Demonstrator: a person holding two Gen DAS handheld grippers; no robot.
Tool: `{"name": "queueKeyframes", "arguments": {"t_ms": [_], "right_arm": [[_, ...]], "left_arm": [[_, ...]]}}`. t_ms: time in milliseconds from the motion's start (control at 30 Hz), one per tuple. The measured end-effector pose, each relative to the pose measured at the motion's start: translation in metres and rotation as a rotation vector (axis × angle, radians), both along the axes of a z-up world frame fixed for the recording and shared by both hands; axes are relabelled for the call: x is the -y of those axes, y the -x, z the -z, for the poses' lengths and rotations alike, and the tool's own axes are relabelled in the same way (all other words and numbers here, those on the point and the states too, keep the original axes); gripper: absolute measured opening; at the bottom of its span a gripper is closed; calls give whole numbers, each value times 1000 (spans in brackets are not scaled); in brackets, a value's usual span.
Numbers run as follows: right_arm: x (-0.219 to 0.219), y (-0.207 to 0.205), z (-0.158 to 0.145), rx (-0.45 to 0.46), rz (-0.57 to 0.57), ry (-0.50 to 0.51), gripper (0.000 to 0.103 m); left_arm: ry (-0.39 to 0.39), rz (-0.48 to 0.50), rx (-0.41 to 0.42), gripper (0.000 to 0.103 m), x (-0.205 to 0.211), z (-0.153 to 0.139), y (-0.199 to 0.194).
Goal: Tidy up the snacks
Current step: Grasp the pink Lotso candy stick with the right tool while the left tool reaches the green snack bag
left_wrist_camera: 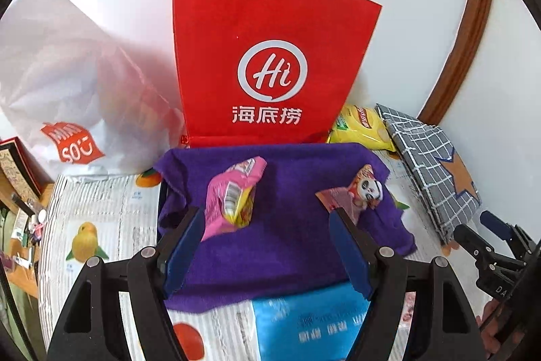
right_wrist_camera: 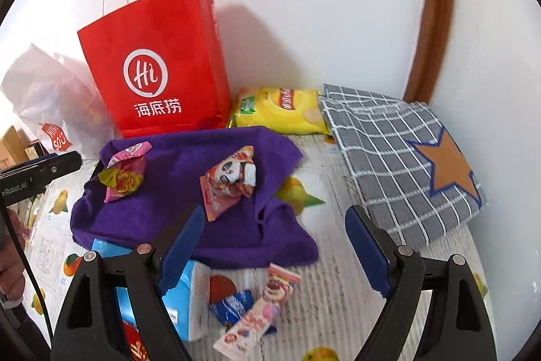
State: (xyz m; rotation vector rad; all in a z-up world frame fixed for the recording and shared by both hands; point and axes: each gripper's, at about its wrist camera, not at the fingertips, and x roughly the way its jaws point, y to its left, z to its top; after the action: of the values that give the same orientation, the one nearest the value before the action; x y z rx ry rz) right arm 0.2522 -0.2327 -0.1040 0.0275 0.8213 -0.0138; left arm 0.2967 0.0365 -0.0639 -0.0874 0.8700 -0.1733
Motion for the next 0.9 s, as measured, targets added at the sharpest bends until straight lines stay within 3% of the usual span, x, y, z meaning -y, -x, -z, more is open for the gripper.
{"name": "queueKeyframes", "arguments": {"t_ms": [233,367,533,633,700,900], "right_arm": [[11,31,3,7,19,43,85],[16,40,12,-36,29,43,85],[23,46,31,-79,25,-6,84],[23,43,49,-116,9,-34,73],[20,37,61,-148,-1,-41,61],[12,22,88,-202,-27,-84,55]], "left_arm": [[-7,-20,21,74,-6,-4,29],[-5,-29,16,74,-12,-2,42],[8,-29,-5,74,-18,8,51],[4,-31,-24,74,-22,16,54],[-4,-34,-35,74,-24,21,55],[-8,-59,-56,74,-36,32,59]]}}
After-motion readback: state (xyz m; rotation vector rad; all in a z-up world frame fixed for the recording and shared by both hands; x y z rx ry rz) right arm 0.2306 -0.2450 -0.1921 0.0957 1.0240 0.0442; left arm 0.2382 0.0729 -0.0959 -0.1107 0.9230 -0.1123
